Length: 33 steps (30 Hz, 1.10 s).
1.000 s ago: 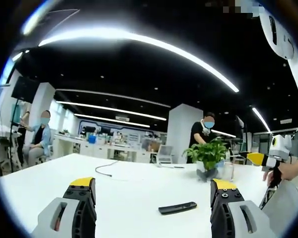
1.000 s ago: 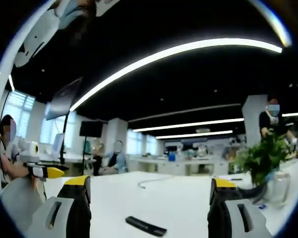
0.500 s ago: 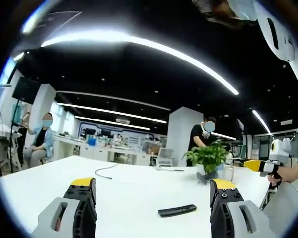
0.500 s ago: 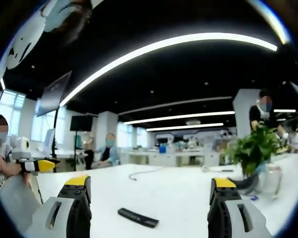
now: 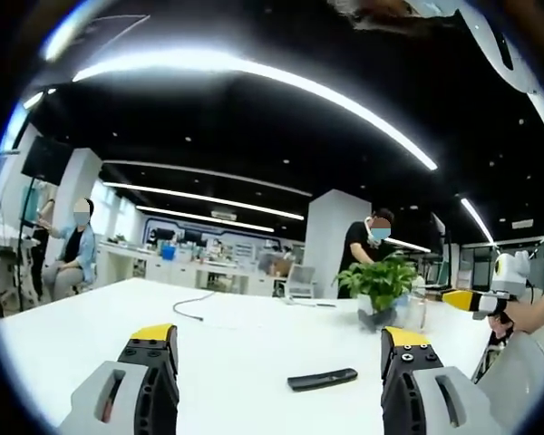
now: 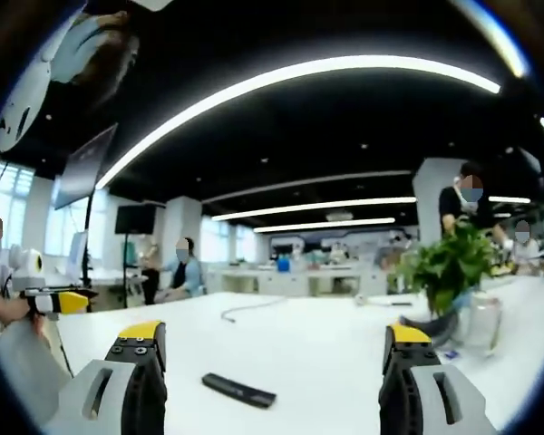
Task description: Press the specified remote control buttons in sequence, fully releasing each button before pressing the next.
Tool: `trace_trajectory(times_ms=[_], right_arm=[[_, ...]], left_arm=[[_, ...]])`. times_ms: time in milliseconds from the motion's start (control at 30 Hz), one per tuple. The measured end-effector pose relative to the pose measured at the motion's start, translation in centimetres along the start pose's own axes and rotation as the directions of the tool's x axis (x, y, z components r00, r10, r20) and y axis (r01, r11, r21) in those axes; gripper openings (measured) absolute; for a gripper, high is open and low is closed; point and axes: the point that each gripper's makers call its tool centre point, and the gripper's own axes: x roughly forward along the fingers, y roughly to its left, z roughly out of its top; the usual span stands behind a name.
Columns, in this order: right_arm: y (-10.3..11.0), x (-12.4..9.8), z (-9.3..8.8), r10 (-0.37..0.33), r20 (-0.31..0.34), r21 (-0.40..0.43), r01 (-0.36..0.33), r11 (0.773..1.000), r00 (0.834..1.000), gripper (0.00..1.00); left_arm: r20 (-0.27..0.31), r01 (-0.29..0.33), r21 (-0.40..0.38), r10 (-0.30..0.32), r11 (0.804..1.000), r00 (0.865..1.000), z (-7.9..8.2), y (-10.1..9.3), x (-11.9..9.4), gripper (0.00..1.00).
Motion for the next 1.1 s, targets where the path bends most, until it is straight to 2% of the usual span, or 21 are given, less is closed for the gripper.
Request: trace_trajectory(times_ms=[233, 500, 700, 767, 800, 867, 933, 1100], right_arm=[[0.1, 0.0, -0.3, -0.007, -0.021, 0.013, 0.007, 1.0, 1.0, 0.98], [1.4, 0.2, -0.9, 0.047, -0.066, 0.001, -0.047, 0.999, 0.997, 0.98], [1.7, -0.1, -0.2, 0.061, -0.038, 0.01, -0.061, 0.998, 0.997, 0.99], [2.1, -0.2, -0.7, 0.086, -0.068, 0.045, -0.083, 0.996, 0.994, 0.97], [2.2, -0.3, -1.2, 0.095, -0.102, 0.065, -0.088, 0.994, 0.99, 0.95], [2.3, -0.4, -1.2, 0.11, -0.106, 0.067, -0.103, 0.992, 0.988, 0.89], [2.5, -0.7, -1.1, 0.116, -0.11, 0.053, -0.11, 0.993, 0.987, 0.83], [2.5, -0.8, -1.0, 0.131, -0.1, 0.063, -0.125, 0.99, 0.986, 0.86]], left_arm=[[0.012, -0.001, -0.01, 0.001, 1.0, 1.0, 0.2, 0.1, -0.2, 0.94], [0.05, -0.016, 0.003, 0.016, 1.0, 0.999, 0.8, 0.2, -0.4, 0.94], [0.038, -0.027, 0.017, 0.027, 0.999, 0.999, 0.7, 0.4, -0.5, 0.94], [0.02, -0.069, 0.03, 0.069, 0.997, 0.997, 0.4, 1.1, -0.8, 0.9], [0.017, -0.077, 0.015, 0.077, 0.997, 0.997, 0.3, 1.4, -0.9, 0.88], [0.019, -0.074, -0.042, 0.075, 0.996, 0.997, 0.3, 1.5, -1.0, 0.85], [0.024, -0.08, -0.025, 0.081, 0.996, 0.996, 0.4, 1.5, -1.1, 0.85], [-0.006, -0.076, 0.01, 0.076, 0.997, 0.997, 0.0, 1.3, -1.0, 0.84]])
